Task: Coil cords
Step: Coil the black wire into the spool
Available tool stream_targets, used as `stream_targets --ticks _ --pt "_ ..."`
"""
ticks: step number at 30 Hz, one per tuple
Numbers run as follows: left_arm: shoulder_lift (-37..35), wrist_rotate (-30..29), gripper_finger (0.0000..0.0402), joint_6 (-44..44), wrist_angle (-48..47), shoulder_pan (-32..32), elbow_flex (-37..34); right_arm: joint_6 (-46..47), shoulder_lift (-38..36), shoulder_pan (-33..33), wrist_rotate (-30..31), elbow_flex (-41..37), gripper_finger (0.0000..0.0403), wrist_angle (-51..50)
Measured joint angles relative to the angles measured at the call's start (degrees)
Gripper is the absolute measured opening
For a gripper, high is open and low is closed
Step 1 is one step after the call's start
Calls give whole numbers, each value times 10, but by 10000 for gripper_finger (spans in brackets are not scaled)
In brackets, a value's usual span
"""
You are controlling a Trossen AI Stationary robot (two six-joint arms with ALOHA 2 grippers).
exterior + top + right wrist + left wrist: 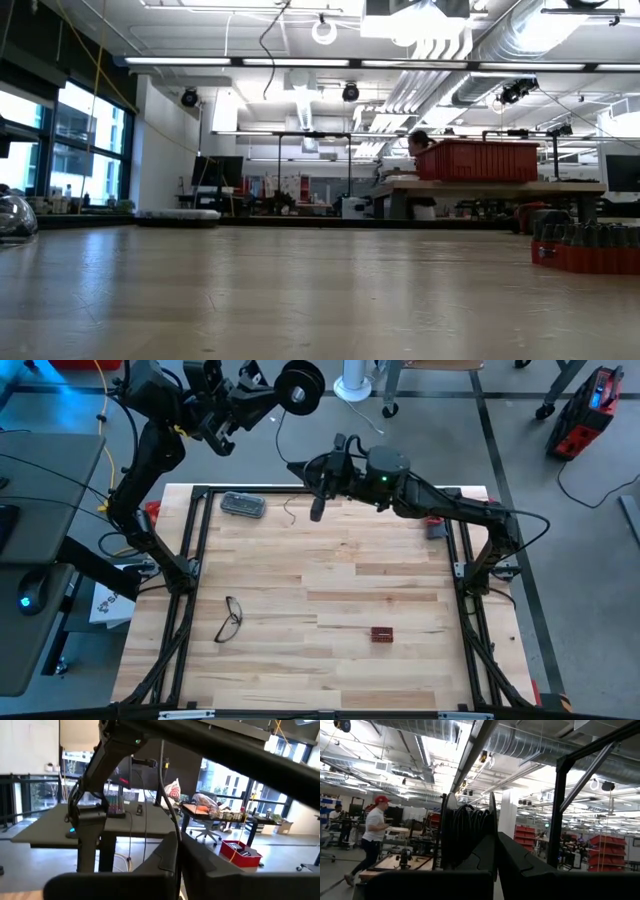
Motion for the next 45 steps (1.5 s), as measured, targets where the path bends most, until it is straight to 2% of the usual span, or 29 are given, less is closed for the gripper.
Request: stream_targets --ticks 9,22,24,30,39,45 --pt "-2 -2 0 -14 -30 20 0 -1 -23 21 2 0 1 -75" --pt "-62 -48 0 -28 -251 36 0 -22 -81 33 10 0 0 -154" --pt "-73 -65 0 -44 -282 35 0 -23 -88 33 10 0 0 -167" --pt "-95 -65 0 -117 -343 34 1 -27 -103 35 10 0 0 -181" --pt "-93 -60 0 -213 -437 -14 1 -55 -126 35 31 0 0 -174" --pt "-75 -62 0 -230 -444 -40 0 -63 -142 26 37 0 0 -168"
